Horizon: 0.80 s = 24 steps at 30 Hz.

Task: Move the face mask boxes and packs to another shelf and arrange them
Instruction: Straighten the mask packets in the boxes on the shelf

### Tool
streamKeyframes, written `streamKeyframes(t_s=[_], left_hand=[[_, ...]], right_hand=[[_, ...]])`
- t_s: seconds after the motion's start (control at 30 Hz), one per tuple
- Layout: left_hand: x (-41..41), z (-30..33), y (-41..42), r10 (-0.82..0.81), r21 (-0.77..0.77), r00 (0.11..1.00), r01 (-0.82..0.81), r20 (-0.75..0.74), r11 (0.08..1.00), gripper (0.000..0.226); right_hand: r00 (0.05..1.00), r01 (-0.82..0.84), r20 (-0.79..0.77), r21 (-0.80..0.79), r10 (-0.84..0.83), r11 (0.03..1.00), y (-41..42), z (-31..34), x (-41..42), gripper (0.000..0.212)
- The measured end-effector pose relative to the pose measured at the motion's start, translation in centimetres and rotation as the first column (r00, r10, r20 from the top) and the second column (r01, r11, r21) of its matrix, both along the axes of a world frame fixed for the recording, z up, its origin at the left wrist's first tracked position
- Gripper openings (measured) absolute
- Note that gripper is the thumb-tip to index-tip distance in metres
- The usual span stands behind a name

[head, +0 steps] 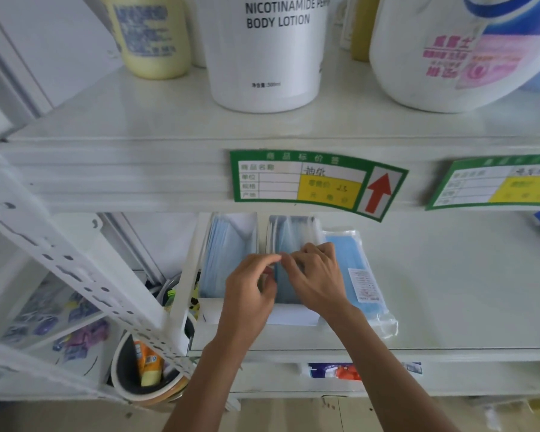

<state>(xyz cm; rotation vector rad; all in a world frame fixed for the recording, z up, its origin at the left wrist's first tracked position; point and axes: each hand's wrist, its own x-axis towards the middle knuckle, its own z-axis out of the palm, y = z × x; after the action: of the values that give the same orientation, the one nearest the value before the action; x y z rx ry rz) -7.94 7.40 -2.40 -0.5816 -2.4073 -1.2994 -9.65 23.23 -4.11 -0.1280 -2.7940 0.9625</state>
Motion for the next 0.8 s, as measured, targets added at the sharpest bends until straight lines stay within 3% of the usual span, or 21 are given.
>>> streamKeyframes(t_s=[0.07, 0.13, 0.27, 0.37, 0.47, 0.6, 0.8], left_hand=[[0.3, -0.2, 0.2, -0.101, -0.037, 0.995, 0.101, 0.014, 0.994, 0.044], [0.6, -0.4, 0.3, -0.142, 0.014, 0.985, 0.141, 0.099, 0.99, 0.048], [1.1, -1.0, 0.1, -0.137, 0.052, 0.972, 0.13, 0.189, 0.99, 0.06], [1.0, -1.5, -0.5, -0.075, -0.063, 0.994, 0.08, 0.079, 0.995, 0.04], [0.8, -1.7, -1.1, -0.063, -0.183, 0.997, 0.071, 0.05, 0.981, 0.03], [0.8, -1.9, -1.5, -0.093, -0.16, 0.995, 0.099, 0.041, 0.982, 0.031], [0.9, -2.0, -1.4, -0.16, -0.267, 0.987, 0.159, 0.021, 0.95, 0.043]], right_hand=[[1.0, 0.008, 0.008, -0.04, -0.008, 0.999, 0.0, 0.2, 0.1, 0.059], [1.0, 0.025, 0.005, -0.061, -0.025, 0.998, 0.0, 0.3, 0.2, 0.057], [0.999, 0.048, -0.002, -0.055, -0.048, 0.997, 0.1, 0.4, 0.0, 0.034], [0.999, 0.053, -0.009, 0.04, -0.053, 0.998, 0.1, 0.1, -0.2, 0.018], [0.998, 0.057, -0.004, 0.043, -0.057, 0.997, -0.2, 0.2, -0.2, 0.019], [0.999, 0.046, 0.006, 0.047, -0.046, 0.998, -0.4, 0.6, 0.2, 0.031], [0.998, 0.034, -0.053, 0.279, -0.02, 0.96, -0.3, 1.1, 0.7, 0.046]])
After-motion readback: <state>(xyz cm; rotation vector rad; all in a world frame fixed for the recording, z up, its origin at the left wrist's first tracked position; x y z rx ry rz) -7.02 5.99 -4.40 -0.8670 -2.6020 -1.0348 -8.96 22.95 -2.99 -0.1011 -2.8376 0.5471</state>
